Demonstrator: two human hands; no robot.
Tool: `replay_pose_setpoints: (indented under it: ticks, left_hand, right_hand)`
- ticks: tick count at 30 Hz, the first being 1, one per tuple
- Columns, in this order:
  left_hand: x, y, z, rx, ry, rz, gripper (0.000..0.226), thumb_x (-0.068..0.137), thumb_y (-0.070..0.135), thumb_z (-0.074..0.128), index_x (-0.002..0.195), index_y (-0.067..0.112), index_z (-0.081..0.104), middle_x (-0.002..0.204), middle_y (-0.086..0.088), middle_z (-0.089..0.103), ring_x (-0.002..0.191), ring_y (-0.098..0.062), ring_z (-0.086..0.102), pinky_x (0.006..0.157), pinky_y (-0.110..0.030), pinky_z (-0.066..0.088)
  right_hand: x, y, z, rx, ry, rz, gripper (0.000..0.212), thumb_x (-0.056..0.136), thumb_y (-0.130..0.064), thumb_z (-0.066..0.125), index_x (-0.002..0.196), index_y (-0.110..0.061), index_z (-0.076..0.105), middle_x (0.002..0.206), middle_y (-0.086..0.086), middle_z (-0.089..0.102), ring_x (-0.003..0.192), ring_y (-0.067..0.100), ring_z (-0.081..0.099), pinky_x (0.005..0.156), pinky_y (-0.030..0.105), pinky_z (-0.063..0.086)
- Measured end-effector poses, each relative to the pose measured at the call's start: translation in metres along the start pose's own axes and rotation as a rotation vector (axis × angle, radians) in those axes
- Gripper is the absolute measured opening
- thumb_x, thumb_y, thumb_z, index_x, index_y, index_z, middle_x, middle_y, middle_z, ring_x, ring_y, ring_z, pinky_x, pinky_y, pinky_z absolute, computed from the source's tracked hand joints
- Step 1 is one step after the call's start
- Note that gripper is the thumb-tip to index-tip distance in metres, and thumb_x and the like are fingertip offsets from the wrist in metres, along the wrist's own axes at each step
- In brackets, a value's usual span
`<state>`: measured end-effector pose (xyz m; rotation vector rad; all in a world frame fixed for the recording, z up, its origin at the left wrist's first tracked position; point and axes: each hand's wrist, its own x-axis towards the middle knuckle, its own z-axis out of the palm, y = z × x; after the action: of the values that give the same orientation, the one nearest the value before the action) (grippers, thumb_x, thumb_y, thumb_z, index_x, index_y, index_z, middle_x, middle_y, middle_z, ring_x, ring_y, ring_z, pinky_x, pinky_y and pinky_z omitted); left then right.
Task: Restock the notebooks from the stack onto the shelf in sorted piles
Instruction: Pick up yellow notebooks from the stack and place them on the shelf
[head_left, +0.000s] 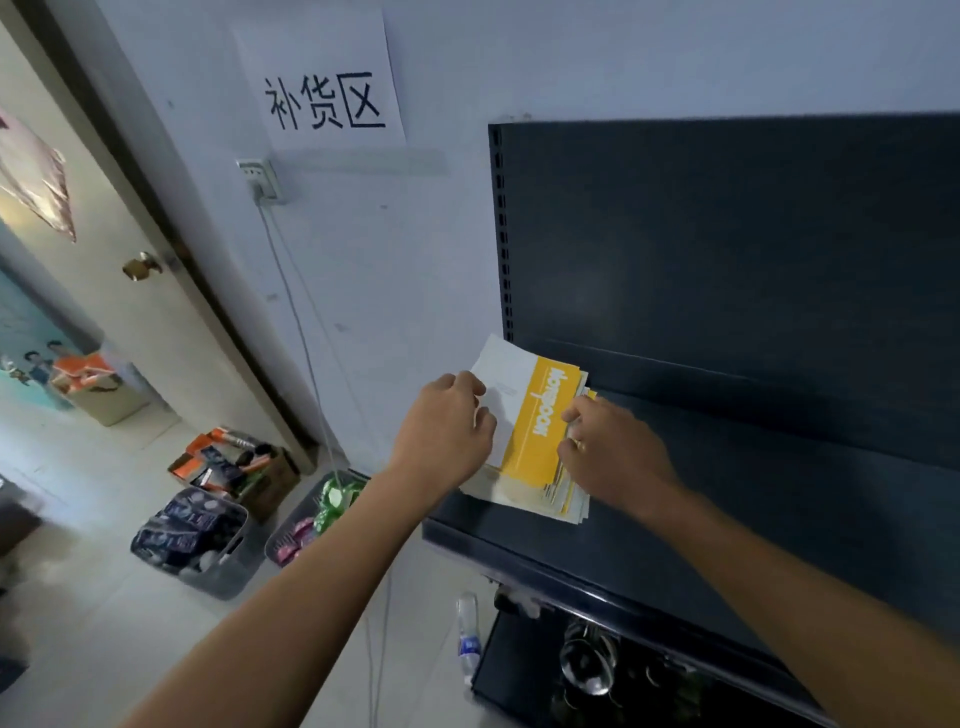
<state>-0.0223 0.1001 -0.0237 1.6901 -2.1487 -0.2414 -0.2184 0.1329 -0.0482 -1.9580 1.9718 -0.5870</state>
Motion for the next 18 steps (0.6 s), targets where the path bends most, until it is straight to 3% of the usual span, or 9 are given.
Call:
replay_pose_setpoints:
  ticks: [5, 9, 14, 18]
  left_hand:
    - [0.040, -0.008, 0.012, 0.026, -0.025, 0.029, 0.038, 0.097, 0.024, 0.052, 0.130, 0.005, 0.056, 0.123, -0.015, 0.057, 0.113, -0.032, 0.055, 0.093, -0.039, 0.049]
    - [0.062, -0.019, 0.020, 0.084, -0.082, -0.020, 0.046, 0.099, 0.035, 0.054, 0.128, 0.000, 0.050, 0.128, -0.018, 0.048, 0.120, -0.036, 0.046, 0.090, -0.040, 0.045]
    - [0.078, -0.041, 0.033, 0.065, -0.185, -0.038, 0.054, 0.098, 0.047, 0.056, 0.126, 0.003, 0.048, 0.123, -0.013, 0.049, 0.112, -0.032, 0.052, 0.078, -0.034, 0.040]
    - [0.083, -0.050, 0.035, 0.036, -0.224, 0.005, 0.042, 0.099, 0.044, 0.053, 0.116, 0.006, 0.052, 0.111, -0.009, 0.047, 0.096, -0.030, 0.054, 0.071, -0.035, 0.038]
  right_hand:
    - [0.013, -0.001, 0.009, 0.046, 0.009, 0.151, 0.027, 0.093, -0.032, 0.055, 0.119, -0.025, 0.058, 0.114, -0.004, 0.060, 0.101, 0.020, 0.061, 0.085, 0.040, 0.052]
    - [0.024, -0.004, 0.025, 0.123, 0.055, 0.289, 0.036, 0.098, -0.036, 0.053, 0.128, -0.017, 0.056, 0.115, -0.001, 0.061, 0.103, 0.021, 0.061, 0.087, 0.041, 0.052]
    - [0.036, -0.014, 0.050, 0.127, 0.118, 0.412, 0.038, 0.100, -0.048, 0.048, 0.117, -0.015, 0.061, 0.111, 0.003, 0.054, 0.094, 0.022, 0.059, 0.078, 0.036, 0.049]
    - [0.032, -0.030, 0.066, -0.048, 0.172, 0.423, 0.039, 0.102, -0.050, 0.040, 0.102, -0.018, 0.061, 0.113, 0.001, 0.048, 0.099, 0.019, 0.054, 0.079, 0.037, 0.051]
